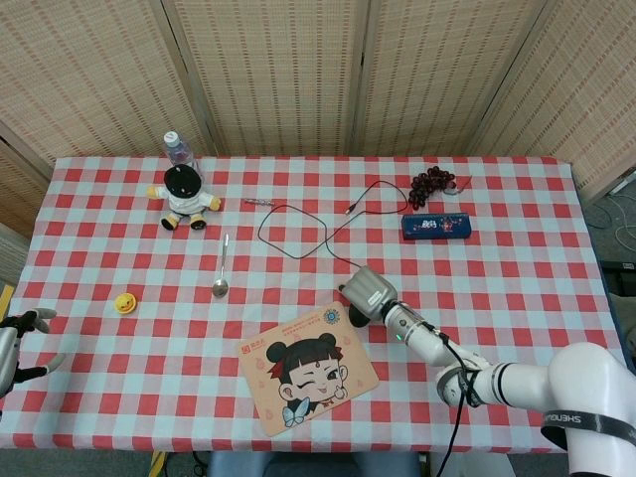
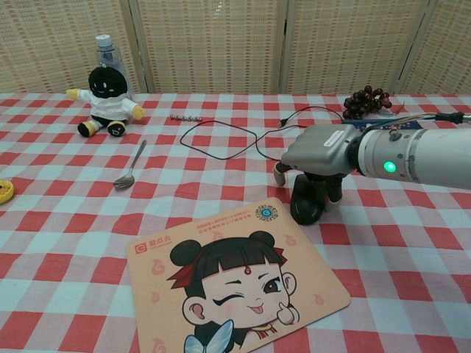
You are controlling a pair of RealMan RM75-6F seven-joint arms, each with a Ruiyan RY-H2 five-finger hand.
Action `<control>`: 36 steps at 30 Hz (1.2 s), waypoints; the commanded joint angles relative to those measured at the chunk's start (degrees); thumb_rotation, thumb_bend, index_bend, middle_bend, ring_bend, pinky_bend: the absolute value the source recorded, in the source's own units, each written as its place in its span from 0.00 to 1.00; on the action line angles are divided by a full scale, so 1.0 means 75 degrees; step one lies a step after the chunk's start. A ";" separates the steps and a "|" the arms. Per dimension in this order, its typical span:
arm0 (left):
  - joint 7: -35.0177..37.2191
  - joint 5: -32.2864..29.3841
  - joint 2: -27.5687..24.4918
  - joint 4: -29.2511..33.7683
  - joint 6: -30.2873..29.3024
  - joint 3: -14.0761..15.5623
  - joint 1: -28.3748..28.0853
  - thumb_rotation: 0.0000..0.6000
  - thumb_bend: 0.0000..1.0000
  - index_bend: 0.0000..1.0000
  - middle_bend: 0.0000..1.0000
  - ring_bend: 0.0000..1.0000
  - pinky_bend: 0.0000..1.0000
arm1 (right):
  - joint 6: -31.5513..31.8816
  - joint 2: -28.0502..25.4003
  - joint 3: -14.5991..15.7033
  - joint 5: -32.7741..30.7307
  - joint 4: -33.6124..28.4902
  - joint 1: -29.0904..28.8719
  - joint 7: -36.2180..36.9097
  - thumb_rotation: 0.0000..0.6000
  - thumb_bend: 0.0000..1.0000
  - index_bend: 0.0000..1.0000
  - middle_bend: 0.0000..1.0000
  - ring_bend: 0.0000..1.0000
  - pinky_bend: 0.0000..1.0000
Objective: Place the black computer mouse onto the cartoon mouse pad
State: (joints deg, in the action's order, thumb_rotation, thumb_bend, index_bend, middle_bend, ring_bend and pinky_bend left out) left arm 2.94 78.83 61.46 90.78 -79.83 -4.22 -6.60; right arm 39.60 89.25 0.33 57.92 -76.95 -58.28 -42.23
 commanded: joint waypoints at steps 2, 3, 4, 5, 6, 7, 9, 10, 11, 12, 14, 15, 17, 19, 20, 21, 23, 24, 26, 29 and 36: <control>0.0015 -0.0009 -0.0004 -0.0005 0.0011 -0.0003 0.0000 1.00 0.09 0.42 0.47 0.41 0.64 | 0.0037 0.0084 0.0002 0.0030 0.0120 -0.0008 0.0069 1.00 0.00 0.30 0.95 0.90 1.00; 0.0021 -0.0009 -0.0006 -0.0005 0.0014 -0.0003 -0.0001 1.00 0.09 0.42 0.47 0.41 0.64 | 0.0045 0.0092 -0.0002 0.0040 0.0129 -0.0009 0.0090 1.00 0.00 0.31 0.95 0.90 1.00; 0.0023 -0.0010 -0.0007 -0.0006 0.0017 -0.0004 -0.0002 1.00 0.09 0.42 0.47 0.41 0.64 | 0.0053 0.0098 -0.0006 0.0053 0.0132 -0.0009 0.0112 1.00 0.00 0.32 0.96 0.90 1.00; 0.0024 -0.0012 -0.0008 -0.0008 0.0020 -0.0006 -0.0003 1.00 0.09 0.42 0.47 0.41 0.64 | 0.0060 0.0102 -0.0007 0.0073 0.0134 -0.0008 0.0140 1.00 0.00 0.33 0.96 0.90 1.00; 0.0026 -0.0013 -0.0008 -0.0008 0.0023 -0.0006 -0.0004 1.00 0.09 0.42 0.47 0.41 0.64 | 0.0064 0.0101 -0.0005 0.0082 0.0134 -0.0007 0.0157 1.00 0.00 0.34 0.96 0.90 1.00; 0.0030 -0.0012 -0.0010 -0.0008 0.0023 -0.0006 -0.0003 1.00 0.09 0.42 0.47 0.41 0.64 | 0.0066 0.0101 -0.0002 0.0089 0.0136 -0.0007 0.0166 1.00 0.00 0.36 0.96 0.90 1.00; 0.0028 -0.0012 -0.0010 -0.0007 0.0019 -0.0008 -0.0001 1.00 0.09 0.42 0.47 0.41 0.64 | 0.0076 0.0099 0.0009 0.0096 0.0145 -0.0007 0.0173 1.00 0.03 0.39 0.96 0.90 1.00; 0.0027 -0.0010 -0.0010 -0.0007 0.0017 -0.0008 -0.0001 1.00 0.09 0.42 0.47 0.41 0.64 | 0.0080 0.0096 0.0013 0.0095 0.0148 -0.0008 0.0173 1.00 0.04 0.40 0.96 0.90 1.00; 0.0026 -0.0010 -0.0010 -0.0006 0.0016 -0.0008 0.0001 1.00 0.09 0.42 0.47 0.41 0.64 | 0.0083 0.0093 0.0017 0.0093 0.0149 -0.0008 0.0172 1.00 0.06 0.41 0.96 0.90 1.00; 0.0022 -0.0011 -0.0009 -0.0006 0.0015 -0.0008 0.0001 1.00 0.09 0.42 0.47 0.41 0.64 | 0.0088 0.0088 0.0021 0.0091 0.0149 -0.0009 0.0172 1.00 0.08 0.42 0.96 0.90 1.00; 0.0013 -0.0014 -0.0007 -0.0005 0.0018 -0.0008 0.0001 1.00 0.09 0.42 0.47 0.41 0.64 | 0.0097 0.0073 0.0025 0.0093 0.0137 -0.0010 0.0175 1.00 0.12 0.45 0.96 0.90 1.00; 0.0008 -0.0016 -0.0005 -0.0006 0.0022 -0.0007 0.0000 1.00 0.09 0.42 0.47 0.41 0.64 | 0.0108 0.0060 0.0027 0.0096 0.0120 -0.0009 0.0181 1.00 0.14 0.46 0.96 0.90 1.00; -0.0001 -0.0023 -0.0002 -0.0009 0.0028 -0.0009 -0.0002 1.00 0.09 0.42 0.47 0.41 0.64 | 0.0123 0.0037 0.0024 0.0096 0.0094 -0.0007 0.0190 1.00 0.19 0.47 0.96 0.90 1.00; -0.0016 -0.0029 0.0005 -0.0012 0.0033 -0.0011 -0.0005 1.00 0.09 0.42 0.47 0.41 0.64 | 0.0147 0.0000 0.0010 0.0102 0.0040 -0.0006 0.0214 1.00 0.24 0.48 0.96 0.90 1.00; -0.0024 -0.0031 0.0008 -0.0013 0.0038 -0.0010 -0.0007 1.00 0.09 0.42 0.47 0.41 0.64 | 0.0159 -0.0019 0.0005 0.0112 0.0014 -0.0006 0.0225 1.00 0.25 0.48 0.96 0.90 1.00; -0.0035 -0.0032 0.0013 -0.0015 0.0045 -0.0007 -0.0010 1.00 0.09 0.42 0.47 0.41 0.64 | 0.0176 -0.0045 -0.0003 0.0126 -0.0021 -0.0004 0.0243 1.00 0.26 0.48 0.96 0.90 1.00; -0.0082 -0.0025 0.0028 -0.0023 0.0053 0.0002 -0.0015 1.00 0.09 0.42 0.47 0.41 0.64 | 0.0200 -0.0092 -0.0021 0.0157 -0.0085 -0.0011 0.0264 1.00 0.26 0.49 0.96 0.90 1.00; -0.0098 -0.0014 0.0034 -0.0023 0.0050 0.0007 -0.0016 1.00 0.09 0.42 0.47 0.41 0.64 | 0.0209 -0.0112 -0.0029 0.0178 -0.0114 -0.0017 0.0275 1.00 0.26 0.49 0.96 0.90 1.00; -0.0142 0.0041 0.0043 -0.0023 0.0009 0.0014 -0.0017 1.00 0.09 0.42 0.47 0.41 0.64 | 0.0221 -0.0147 -0.0047 0.0250 -0.0174 -0.0035 0.0305 1.00 0.26 0.49 0.96 0.90 1.00; -0.0154 0.0158 0.0035 0.0007 -0.0107 0.0048 0.0024 1.00 0.09 0.42 0.47 0.41 0.64 | 0.0204 -0.0165 -0.0091 0.0452 -0.0237 -0.0091 0.0411 1.00 0.26 0.49 0.96 0.90 1.00; -0.0236 0.0142 -0.0007 -0.0046 -0.0175 0.0116 0.0125 1.00 0.09 0.42 0.47 0.41 0.64 | 0.0109 0.0004 -0.0108 0.1061 -0.0230 -0.0295 0.0496 1.00 0.26 0.49 0.96 0.90 1.00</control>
State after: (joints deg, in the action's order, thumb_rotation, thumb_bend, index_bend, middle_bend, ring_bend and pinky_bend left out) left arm 1.20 79.92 61.42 90.47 -81.12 -3.38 -5.70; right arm 40.64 88.86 -0.47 65.11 -78.68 -60.07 -38.62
